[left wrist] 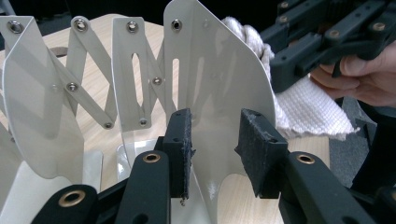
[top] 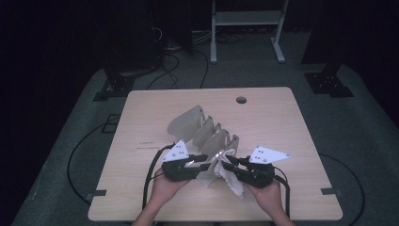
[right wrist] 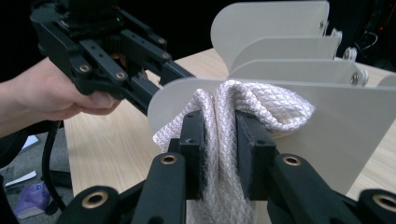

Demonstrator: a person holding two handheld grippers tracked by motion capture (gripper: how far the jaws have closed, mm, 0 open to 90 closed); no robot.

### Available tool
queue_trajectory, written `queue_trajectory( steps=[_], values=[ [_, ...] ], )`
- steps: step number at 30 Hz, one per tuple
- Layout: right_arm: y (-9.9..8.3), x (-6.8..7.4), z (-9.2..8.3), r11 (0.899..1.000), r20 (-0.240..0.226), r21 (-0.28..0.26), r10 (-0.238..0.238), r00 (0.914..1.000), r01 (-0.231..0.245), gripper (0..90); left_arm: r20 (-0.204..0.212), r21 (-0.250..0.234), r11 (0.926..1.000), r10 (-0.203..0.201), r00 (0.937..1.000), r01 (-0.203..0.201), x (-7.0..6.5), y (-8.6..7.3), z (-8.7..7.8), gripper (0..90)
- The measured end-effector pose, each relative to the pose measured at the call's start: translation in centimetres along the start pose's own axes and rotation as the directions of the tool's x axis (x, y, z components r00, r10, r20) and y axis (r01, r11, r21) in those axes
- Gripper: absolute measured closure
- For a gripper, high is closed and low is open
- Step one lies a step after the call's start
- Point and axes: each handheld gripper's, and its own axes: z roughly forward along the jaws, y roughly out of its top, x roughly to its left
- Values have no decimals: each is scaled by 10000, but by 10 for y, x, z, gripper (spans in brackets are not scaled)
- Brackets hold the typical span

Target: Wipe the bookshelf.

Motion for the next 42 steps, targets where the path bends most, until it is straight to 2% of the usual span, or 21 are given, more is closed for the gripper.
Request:
queue_trajectory(
  steps=[2, 5, 7, 13, 15, 18, 20, 21, 26, 28, 31, 35, 37, 42],
  values=[
    [2, 5, 2, 9998, -89, 47, -189, 9998, 189, 733, -30, -15, 10000, -40, 10000, 40, 0, 0, 0, 645],
    [2, 20, 11, 9981, -661, 299, -513, 9965, 533, 733, -36, -39, 10000, -47, 10000, 47, 0, 0, -1, 647],
    [2, 24, 13, 9965, -743, 410, -703, 9948, 735, 733, 8, -29, 10000, -42, 10000, 42, 0, -1, 0, 647],
    [5, 1, -2, 9998, -97, 34, -184, 9998, 184, 733, 71, -28, 10000, 0, 10000, 0, -2, -1, 1, 647],
    [5, 3, 0, 9998, -151, 32, -184, 9997, 185, 733, 39, -33, 10000, 8, 10000, -8, -2, -1, 1, 647],
    [2, 15, 7, 9983, -573, 291, -480, 9972, 498, 732, 57, -49, 10000, -22, 10000, 22, -2, -1, 1, 650],
    [1, 18, 8, 9970, -559, 359, -667, 9962, 688, 732, 58, -43, 10000, -13, 10000, 13, -2, -1, 1, 651],
    [2, 16, 7, 9976, -572, 334, -595, 9966, 614, 732, 55, -41, 10000, 8, 10000, -8, -3, -1, 1, 652],
    [3, -2, -4, 9998, 55, -48, -218, 9997, 218, 731, 119, -24, 10000, 45, 9999, -45, -4, 0, 2, 653],
    [-5, -2, -1, 9999, 92, -64, -100, 9999, 101, 731, 90, -3, 10000, 71, 9999, -71, -4, 0, 2, 653],
    [-19, -2, 7, 9998, 39, 209, -28, 10000, 27, 732, 66, 6, 9999, 115, 9999, -115, -4, 0, 2, 653],
    [-38, -11, 14, 9969, 147, 634, 452, 9989, -460, 731, 94, 24, 9999, 148, 9998, -149, -5, 0, 3, 653],
    [-46, -11, 18, 9942, 14, 846, 670, 9978, -669, 731, 137, 1, 9999, 137, 9998, -137, -5, 0, 3, 653],
    [-57, -3, 29, 9893, -388, 1371, 566, 9976, -508, 731, 108, 9, 9999, 157, 9998, -157, -6, 0, 3, 653]
  ],
)
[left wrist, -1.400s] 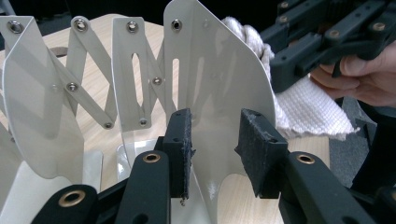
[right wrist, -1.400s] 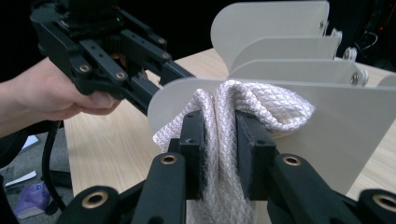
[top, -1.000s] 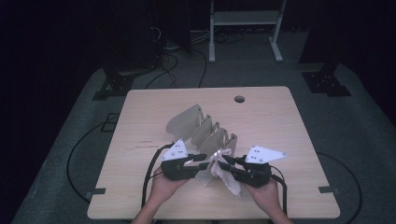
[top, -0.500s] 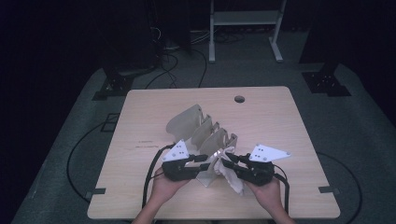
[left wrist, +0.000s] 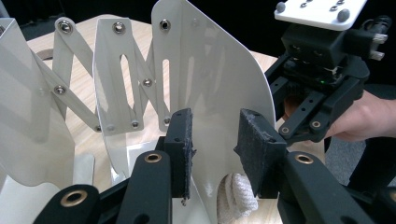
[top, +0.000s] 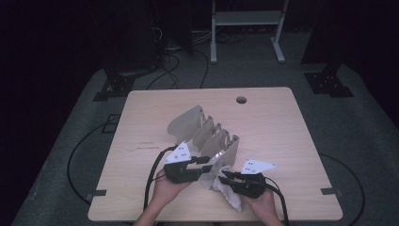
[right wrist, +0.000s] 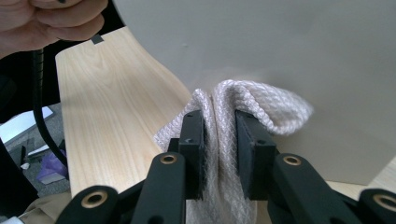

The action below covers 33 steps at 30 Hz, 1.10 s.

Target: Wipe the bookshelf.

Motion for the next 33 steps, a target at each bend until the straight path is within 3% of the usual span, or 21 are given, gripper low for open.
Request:
queue_trajectory(
  steps=[6, 12, 16, 18, 23, 25, 31, 33],
  values=[
    [0, -22, -10, 9991, 935, -259, 350, 9950, -327, 731, 50, 42, 10000, 7, 10000, -8, -1, 0, 1, 653],
    [-5, -15, -1, 9996, 746, 265, -64, 9972, 45, 730, 64, 32, 10000, -9, 10000, 8, -1, 0, 1, 653],
    [-4, -30, -7, 9991, 1139, 117, 388, 9927, -404, 729, 115, 83, 10000, 50, 9999, -51, -2, -1, 3, 652],
    [-5, -34, -7, 9978, 1122, 46, 651, 9915, -661, 729, 129, 89, 9999, 45, 9999, -46, -3, -1, 4, 652],
    [-8, -19, -1, 9988, 645, 354, 312, 9974, -335, 729, 107, 128, 9999, 35, 9999, -37, -3, -1, 4, 652],
    [-7, -19, -1, 9991, 688, 401, 133, 9975, -161, 729, 98, 131, 9999, 60, 9999, -62, -3, -1, 4, 652],
    [1, -42, -16, 9962, 1398, -385, 829, 9867, -782, 730, 128, 157, 9999, 70, 9999, -72, -2, -1, 5, 651],
    [7, -43, -22, 9944, 1346, -660, 905, 9868, -822, 730, 135, 165, 9999, 41, 9999, -43, -2, -2, 5, 651]
  ],
)
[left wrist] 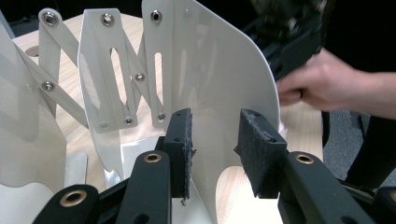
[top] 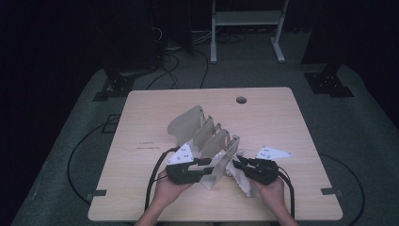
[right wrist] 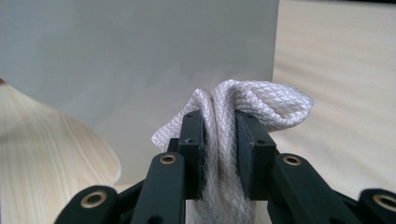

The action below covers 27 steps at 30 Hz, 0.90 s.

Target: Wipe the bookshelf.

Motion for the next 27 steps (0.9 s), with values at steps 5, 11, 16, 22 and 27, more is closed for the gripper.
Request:
queue_trajectory(
  steps=[5, 11, 16, 22, 27],
  values=[
    [23, 4, -14, 9975, 32, -522, -477, 9989, 478, 730, -26, -5, 10000, 37, 10000, -37, -1, 1, 0, 651],
    [44, 2, -27, 9930, 58, -1004, -625, 9980, 628, 730, 34, -6, 10000, 71, 10000, -71, -2, 1, 1, 651],
    [47, 20, -29, 9897, -537, -1110, -966, 9939, 902, 730, 8, -11, 10000, 57, 10000, -57, -2, 1, 1, 651],
    [43, 39, -27, 9876, -1145, -877, -1397, 9835, 1301, 730, 6, -13, 10000, 69, 10000, -69, -3, 2, 1, 652],
    [35, 54, -22, 9877, -1557, -853, -1430, 9774, 1309, 730, -35, -37, 10000, 27, 10000, -27, -2, 1, 0, 651]
  ],
)
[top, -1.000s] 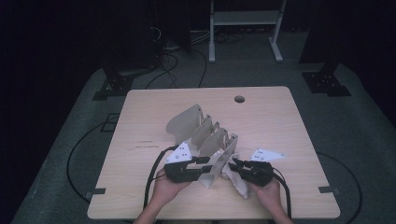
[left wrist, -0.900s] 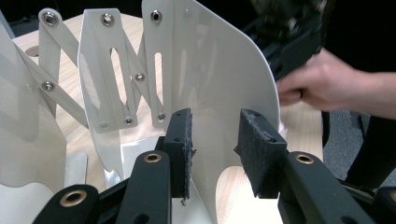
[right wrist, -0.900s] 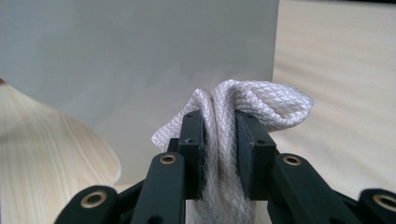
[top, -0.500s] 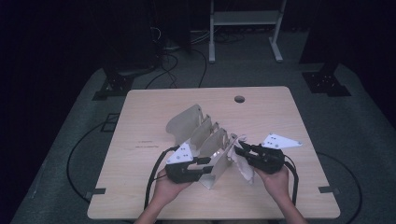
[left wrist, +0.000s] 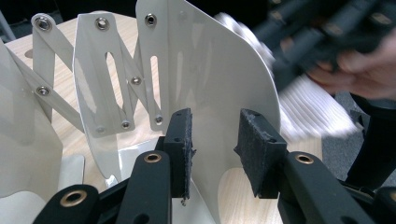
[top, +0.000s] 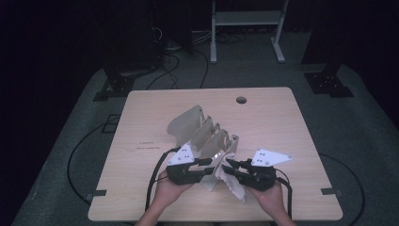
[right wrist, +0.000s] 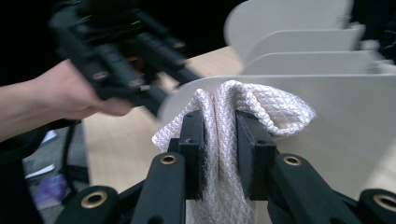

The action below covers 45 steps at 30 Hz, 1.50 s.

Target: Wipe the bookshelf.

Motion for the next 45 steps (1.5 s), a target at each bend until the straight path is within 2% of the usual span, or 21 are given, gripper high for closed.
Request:
queue_trajectory(
  steps=[4, 7, 10, 13, 16, 17, 20, 22, 24, 25, 28, 30, 34, 37, 39, 45],
  values=[
    [-3, 13, 4, 9999, -351, 81, -143, 9993, 146, 731, 23, -9, 10000, 12, 10000, -12, 0, 1, -1, 651],
    [-2, 16, 4, 9986, -184, 196, -492, 9986, 496, 731, 40, -38, 10000, 10, 10000, -10, 0, 1, -1, 651],
    [-5, 13, 5, 9994, -165, 159, -292, 9994, 295, 731, 14, -62, 10000, 23, 10000, -22, 0, 1, -2, 651],
    [-16, 12, 11, 9991, -186, 379, -170, 9997, 177, 731, -9, -62, 10000, 31, 10000, -31, 1, 1, -2, 651],
    [-33, 4, 19, 9974, -184, 701, 203, 9996, -189, 731, 1, -70, 10000, 28, 10000, -28, 1, 1, -3, 651],
    [-40, -1, 22, 9954, -229, 828, 497, 9985, -477, 731, 6, -63, 10000, 28, 10000, -28, 1, 1, -2, 651],
    [-51, -12, 25, 9901, 186, 1168, 763, 9969, -779, 731, 6, -70, 9999, 78, 10000, -78, 1, 2, -3, 648],
    [-55, -20, 23, 9869, 338, 1151, 1096, 9934, -1128, 731, 10, -69, 9999, 82, 10000, -82, 1, 2, -3, 648],
    [-55, -18, 24, 9874, 240, 1163, 1049, 9942, -1070, 731, 15, -58, 10000, 41, 10000, -41, 1, 2, -2, 648],
    [-56, -13, 27, 9868, 45, 1308, 960, 9954, -957, 731, 6, -55, 10000, 35, 10000, -35, 1, 2, -2, 648],
    [-60, -4, 36, 9830, -95, 1734, 624, 9980, -598, 730, -8, -69, 10000, -5, 10000, 5, 1, 1, -3, 648],
    [-60, -8, 35, 9828, -7, 1708, 710, 9975, -698, 730, 6, -106, 9999, -65, 10000, 65, 1, 1, -4, 648],
    [-59, -28, 28, 9810, 748, 1478, 1160, 9904, -1260, 730, 23, -116, 9999, -60, 10000, 60, 2, 1, -4, 648],
    [-61, -34, 28, 9749, 803, 1499, 1540, 9848, -1647, 730, 35, -71, 9999, -73, 10000, 73, 2, 0, -3, 648],
    [-58, -33, 25, 9752, 756, 1485, 1543, 9851, -1641, 730, 29, -76, 9999, -100, 9999, 100, 2, 0, -3, 648],
    [-26, -38, -1, 9895, 903, 331, 1371, 9864, -1406, 731, 48, -45, 10000, -58, 10000, 58, 0, 0, 0, 648]
  ],
)
